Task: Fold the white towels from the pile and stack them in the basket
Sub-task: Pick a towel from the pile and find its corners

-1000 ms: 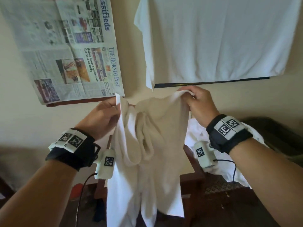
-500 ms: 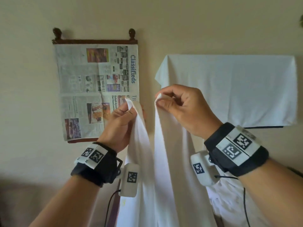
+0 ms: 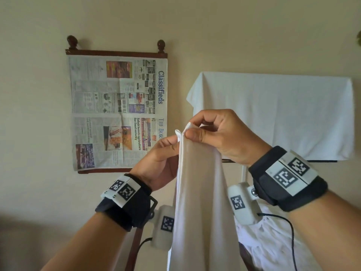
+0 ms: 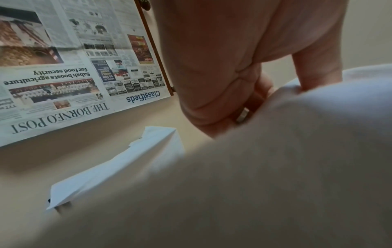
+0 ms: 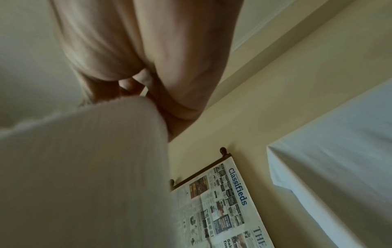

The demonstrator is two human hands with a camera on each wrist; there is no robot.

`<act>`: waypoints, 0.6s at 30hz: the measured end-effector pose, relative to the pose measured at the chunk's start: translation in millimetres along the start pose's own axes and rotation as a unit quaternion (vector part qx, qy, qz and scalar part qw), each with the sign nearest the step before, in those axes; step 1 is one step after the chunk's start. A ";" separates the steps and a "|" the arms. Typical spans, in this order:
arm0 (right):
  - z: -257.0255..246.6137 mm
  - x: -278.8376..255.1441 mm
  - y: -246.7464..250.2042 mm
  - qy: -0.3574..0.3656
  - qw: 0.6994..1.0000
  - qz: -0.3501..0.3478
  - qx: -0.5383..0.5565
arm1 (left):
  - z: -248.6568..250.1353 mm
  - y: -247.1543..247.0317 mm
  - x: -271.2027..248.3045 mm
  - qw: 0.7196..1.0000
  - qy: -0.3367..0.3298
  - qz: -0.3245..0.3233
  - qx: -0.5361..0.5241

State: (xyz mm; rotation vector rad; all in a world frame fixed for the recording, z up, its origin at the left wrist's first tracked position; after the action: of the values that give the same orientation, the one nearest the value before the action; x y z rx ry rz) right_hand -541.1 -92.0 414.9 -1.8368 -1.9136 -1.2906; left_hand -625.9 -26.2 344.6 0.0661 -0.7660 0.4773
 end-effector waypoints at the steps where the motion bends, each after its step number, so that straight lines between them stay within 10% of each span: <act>1: 3.9 -2.3 1.0 -0.008 1.000 -0.001 0.008 | -3.3 0.2 0.4 1.000 0.002 0.002 0.000; 13: 50.4 -22.8 9.3 -0.109 0.984 -0.139 0.031 | -43.8 -7.4 16.2 0.995 0.089 0.009 0.043; 18: 92.0 -29.2 36.5 -0.136 0.988 -0.060 0.035 | -72.6 5.5 15.0 0.978 0.110 0.115 0.132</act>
State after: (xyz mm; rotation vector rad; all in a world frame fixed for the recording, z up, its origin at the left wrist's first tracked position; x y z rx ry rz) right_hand -464.3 -55.7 356.3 -1.9761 -2.2074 -1.0335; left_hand -571.7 1.1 301.6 0.1713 -0.4910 0.7917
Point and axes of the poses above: each hand's wrist, its own x-axis towards the middle knuckle, its own y-axis out of the back of the hand, z = x × y, the point moved 8 cm from there along x, towards the middle knuckle, and after that the axes turned 5 degrees about -y, right-handed, at the moved point
